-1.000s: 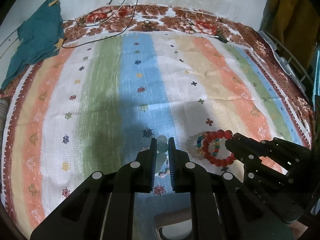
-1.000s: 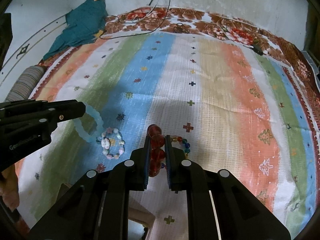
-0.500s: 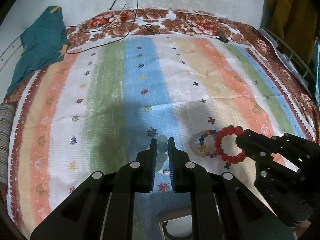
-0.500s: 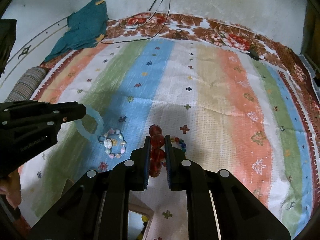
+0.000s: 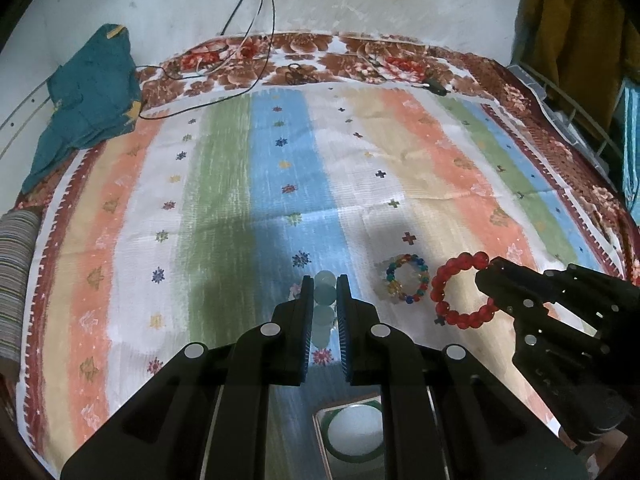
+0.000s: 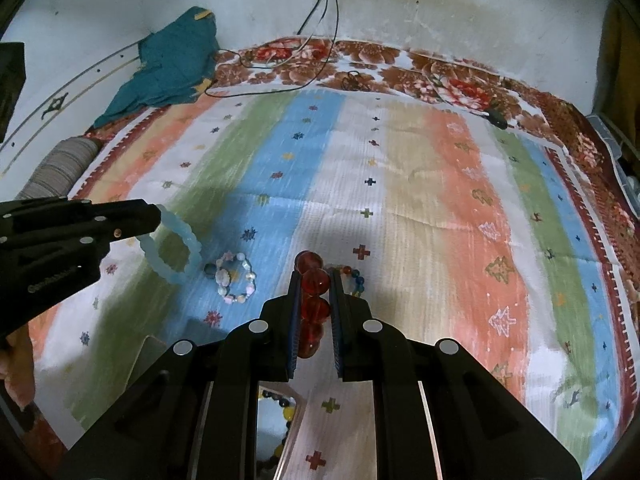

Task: Organize jewelry
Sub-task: 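Carry the light blue and red bracelets back over the silver tin, then open the left tool over the tin while the right opens, dropping both bracelets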

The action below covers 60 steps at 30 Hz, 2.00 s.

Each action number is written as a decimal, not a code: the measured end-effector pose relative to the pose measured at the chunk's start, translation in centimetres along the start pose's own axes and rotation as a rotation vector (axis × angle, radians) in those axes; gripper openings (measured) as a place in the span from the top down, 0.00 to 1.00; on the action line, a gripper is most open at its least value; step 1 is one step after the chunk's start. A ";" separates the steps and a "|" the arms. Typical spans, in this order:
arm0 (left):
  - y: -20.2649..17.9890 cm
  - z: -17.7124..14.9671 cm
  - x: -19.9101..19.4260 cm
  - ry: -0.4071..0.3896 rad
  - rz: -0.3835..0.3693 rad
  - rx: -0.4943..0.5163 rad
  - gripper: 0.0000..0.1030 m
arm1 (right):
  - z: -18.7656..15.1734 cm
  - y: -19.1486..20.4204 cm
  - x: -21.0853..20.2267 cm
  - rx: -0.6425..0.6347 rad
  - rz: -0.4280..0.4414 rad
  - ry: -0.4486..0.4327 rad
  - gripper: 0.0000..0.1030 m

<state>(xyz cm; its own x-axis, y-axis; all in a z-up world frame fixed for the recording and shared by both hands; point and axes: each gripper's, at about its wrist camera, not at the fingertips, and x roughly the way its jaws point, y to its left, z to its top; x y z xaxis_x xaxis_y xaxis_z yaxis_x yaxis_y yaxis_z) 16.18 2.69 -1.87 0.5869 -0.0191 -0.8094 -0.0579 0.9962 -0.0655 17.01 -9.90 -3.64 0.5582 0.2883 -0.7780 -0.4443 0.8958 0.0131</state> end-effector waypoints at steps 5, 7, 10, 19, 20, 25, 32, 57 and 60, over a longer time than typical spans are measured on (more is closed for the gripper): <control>-0.6 -0.6 -1.2 -0.019 -0.006 0.009 0.89 | -0.3 0.4 -1.1 -0.004 -0.008 -0.021 0.86; -0.9 -0.9 -1.7 -0.026 -0.008 0.013 0.89 | -0.4 0.8 -1.7 -0.009 -0.014 -0.036 0.86; -1.3 -1.3 -2.4 -0.038 -0.003 0.024 0.89 | -0.6 1.1 -2.4 -0.008 -0.011 -0.049 0.86; -2.0 -2.5 -4.9 -0.080 -0.025 0.034 0.89 | -1.4 2.1 -4.5 -0.023 0.001 -0.083 0.86; -2.2 -2.7 -5.2 -0.085 -0.030 0.033 0.89 | -1.5 2.2 -4.7 -0.023 0.003 -0.085 0.86; -2.6 -3.5 -6.0 -0.090 -0.046 0.036 0.89 | -2.3 2.8 -5.4 -0.029 0.017 -0.088 0.86; -2.9 -4.8 -6.8 -0.091 -0.054 0.029 0.89 | -3.7 3.3 -6.0 -0.031 0.031 -0.078 0.86; -0.6 -5.7 -5.5 -0.031 0.028 -0.069 0.57 | -4.9 0.2 -5.1 0.052 -0.031 -0.029 0.57; -0.3 -5.6 -4.9 -0.021 0.042 -0.072 0.56 | -4.7 0.0 -4.8 0.054 -0.039 -0.026 0.54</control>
<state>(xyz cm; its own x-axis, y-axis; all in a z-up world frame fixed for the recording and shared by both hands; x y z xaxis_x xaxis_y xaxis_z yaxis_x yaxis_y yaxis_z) 8.77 2.05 -1.12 0.5997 0.0248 -0.7998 -0.1399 0.9874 -0.0743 10.98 -12.87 -2.83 0.5928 0.2609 -0.7619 -0.3835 0.9234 0.0179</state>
